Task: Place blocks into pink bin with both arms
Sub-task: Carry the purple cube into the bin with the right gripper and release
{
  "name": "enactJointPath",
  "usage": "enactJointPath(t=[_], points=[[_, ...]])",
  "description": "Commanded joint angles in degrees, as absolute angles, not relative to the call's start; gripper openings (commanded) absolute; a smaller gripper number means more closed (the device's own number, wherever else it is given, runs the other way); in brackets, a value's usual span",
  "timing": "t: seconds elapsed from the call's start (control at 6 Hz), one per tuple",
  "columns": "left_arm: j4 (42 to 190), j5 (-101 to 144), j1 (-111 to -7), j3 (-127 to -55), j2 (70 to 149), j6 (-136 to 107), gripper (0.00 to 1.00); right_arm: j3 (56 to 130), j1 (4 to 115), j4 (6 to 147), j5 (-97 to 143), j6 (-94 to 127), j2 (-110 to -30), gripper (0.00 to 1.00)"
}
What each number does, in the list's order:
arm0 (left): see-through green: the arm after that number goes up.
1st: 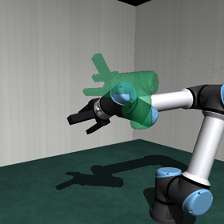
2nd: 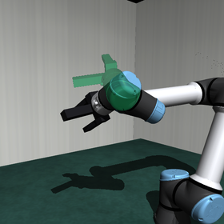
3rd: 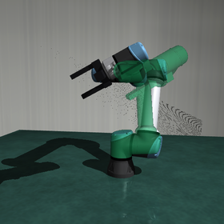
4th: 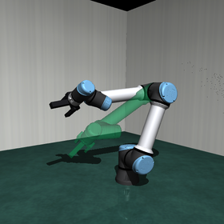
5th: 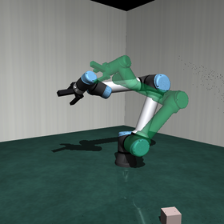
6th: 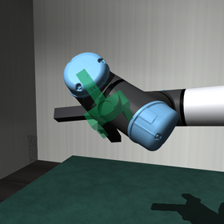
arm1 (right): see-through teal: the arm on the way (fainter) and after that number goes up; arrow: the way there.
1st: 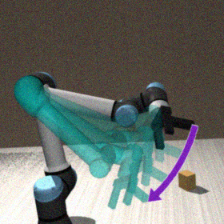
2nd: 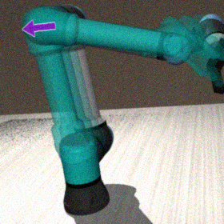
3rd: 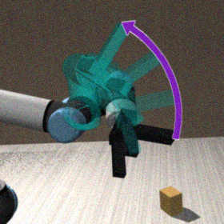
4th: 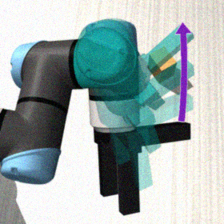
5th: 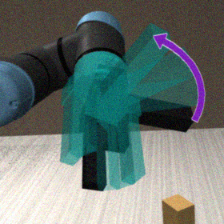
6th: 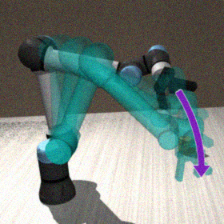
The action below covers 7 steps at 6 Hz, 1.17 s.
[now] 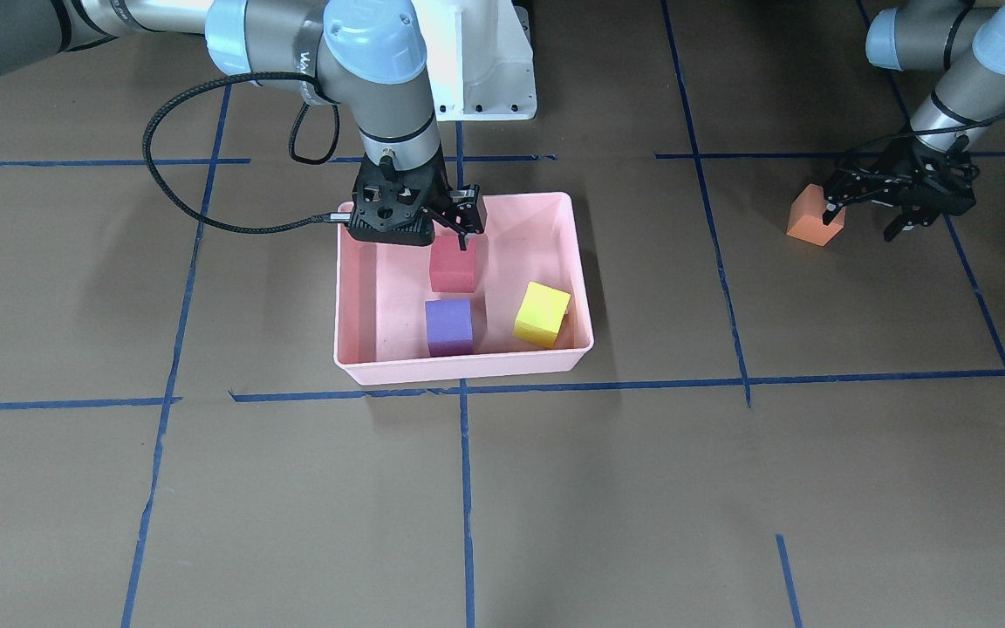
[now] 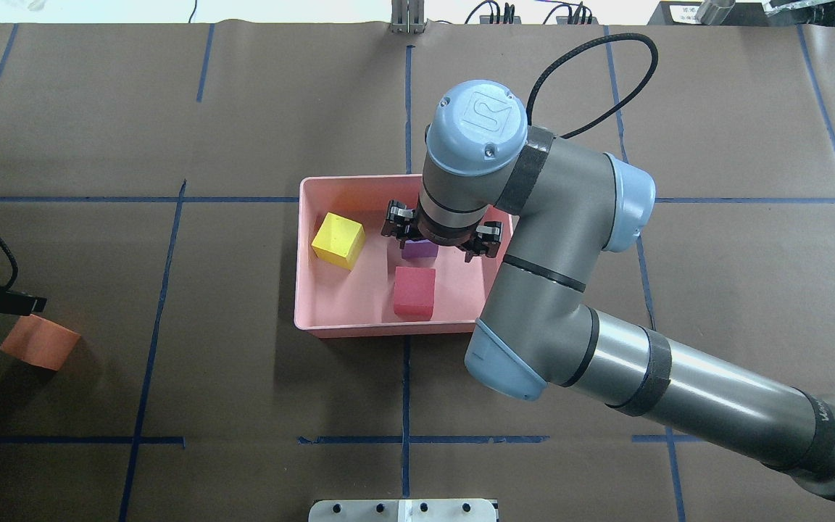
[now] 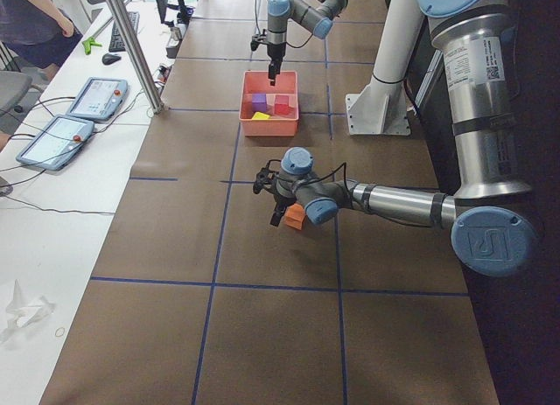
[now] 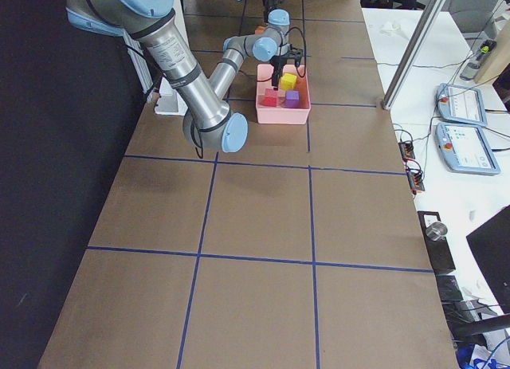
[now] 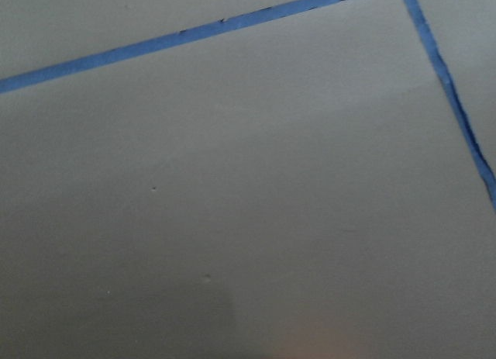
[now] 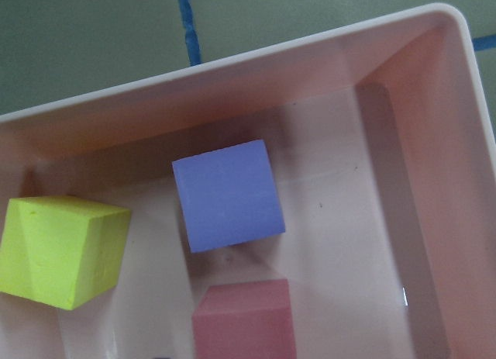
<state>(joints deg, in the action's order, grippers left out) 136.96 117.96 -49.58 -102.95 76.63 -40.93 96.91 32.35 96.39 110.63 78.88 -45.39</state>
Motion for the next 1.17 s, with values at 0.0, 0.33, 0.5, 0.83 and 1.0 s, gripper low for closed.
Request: enactJointPath(t=[0.0, 0.33, 0.5, 0.83, 1.0], points=[[139.0, 118.2, -45.9, -102.6, 76.5, -45.9, 1.0, 97.3, 32.3, 96.3, 110.4, 78.8, -46.1, 1.0], [139.2, 117.9, -40.5, -103.0, 76.6, -48.9, 1.0, 98.3, 32.3, 96.2, 109.9, 78.8, -48.1, 1.0], [139.0, 117.6, -40.2, -102.1, 76.5, -48.9, 1.0, 98.4, 32.3, 96.2, 109.9, 78.8, -48.6, 1.0], [138.9, 117.5, -40.2, -102.0, 76.4, -48.8, 0.71, 98.4, 32.2, 96.2, 109.9, 78.8, -48.7, 1.0], [138.9, 117.6, -40.3, -102.1, 76.3, -48.9, 0.48, 98.4, 32.2, 96.2, 110.0, 78.6, -48.8, 1.0]])
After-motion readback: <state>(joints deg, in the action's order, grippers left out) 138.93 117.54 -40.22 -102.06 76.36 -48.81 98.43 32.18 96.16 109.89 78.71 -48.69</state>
